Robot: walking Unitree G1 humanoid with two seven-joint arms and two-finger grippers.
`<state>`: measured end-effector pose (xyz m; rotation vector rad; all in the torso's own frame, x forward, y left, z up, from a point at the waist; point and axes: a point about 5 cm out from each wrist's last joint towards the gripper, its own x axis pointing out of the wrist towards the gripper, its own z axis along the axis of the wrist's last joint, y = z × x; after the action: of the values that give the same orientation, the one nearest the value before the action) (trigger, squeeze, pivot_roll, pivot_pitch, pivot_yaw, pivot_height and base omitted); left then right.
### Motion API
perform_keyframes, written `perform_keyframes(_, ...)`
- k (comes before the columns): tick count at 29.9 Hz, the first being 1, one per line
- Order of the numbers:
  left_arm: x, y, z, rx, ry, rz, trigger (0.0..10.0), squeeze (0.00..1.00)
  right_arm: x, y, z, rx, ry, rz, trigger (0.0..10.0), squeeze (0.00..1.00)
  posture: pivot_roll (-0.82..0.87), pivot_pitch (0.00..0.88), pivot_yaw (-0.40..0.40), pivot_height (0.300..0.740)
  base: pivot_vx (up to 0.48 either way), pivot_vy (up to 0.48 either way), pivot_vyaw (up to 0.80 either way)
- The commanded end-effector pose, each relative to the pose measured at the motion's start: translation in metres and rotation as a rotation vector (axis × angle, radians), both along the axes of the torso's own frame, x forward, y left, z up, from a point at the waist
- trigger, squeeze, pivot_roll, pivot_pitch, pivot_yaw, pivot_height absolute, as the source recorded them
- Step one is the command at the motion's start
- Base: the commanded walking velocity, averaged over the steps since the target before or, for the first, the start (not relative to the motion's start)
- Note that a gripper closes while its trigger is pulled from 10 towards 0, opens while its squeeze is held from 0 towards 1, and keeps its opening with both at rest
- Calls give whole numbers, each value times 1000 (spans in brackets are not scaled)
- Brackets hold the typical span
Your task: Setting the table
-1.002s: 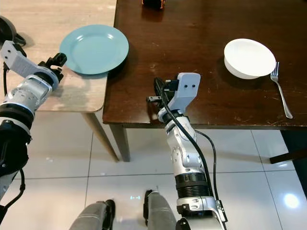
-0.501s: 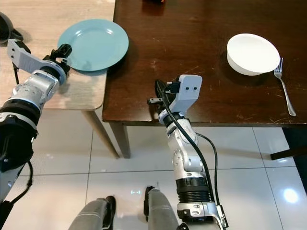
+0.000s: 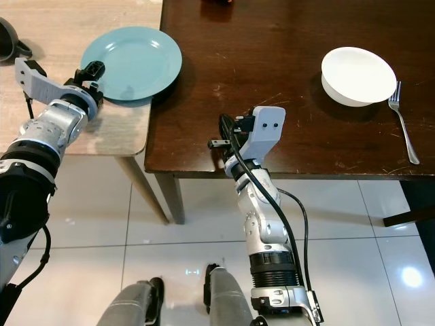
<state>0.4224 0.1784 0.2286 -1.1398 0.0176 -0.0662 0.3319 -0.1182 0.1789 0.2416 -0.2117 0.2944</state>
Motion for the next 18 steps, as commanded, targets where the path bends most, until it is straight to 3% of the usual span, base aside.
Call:
perform_keyframes(1, -1, -1, -7, -18, 22, -9, 0, 0, -1, 3, -1, 9, 9, 8, 10000, 0, 6, 284, 78, 740, 0, 0, 0)
perform_keyframes(18, -3, 6, -11, -70, 26, 16, 0, 0, 0, 4, -2, 6, 16, 19, 10000, 0, 6, 273, 70, 740, 0, 0, 0)
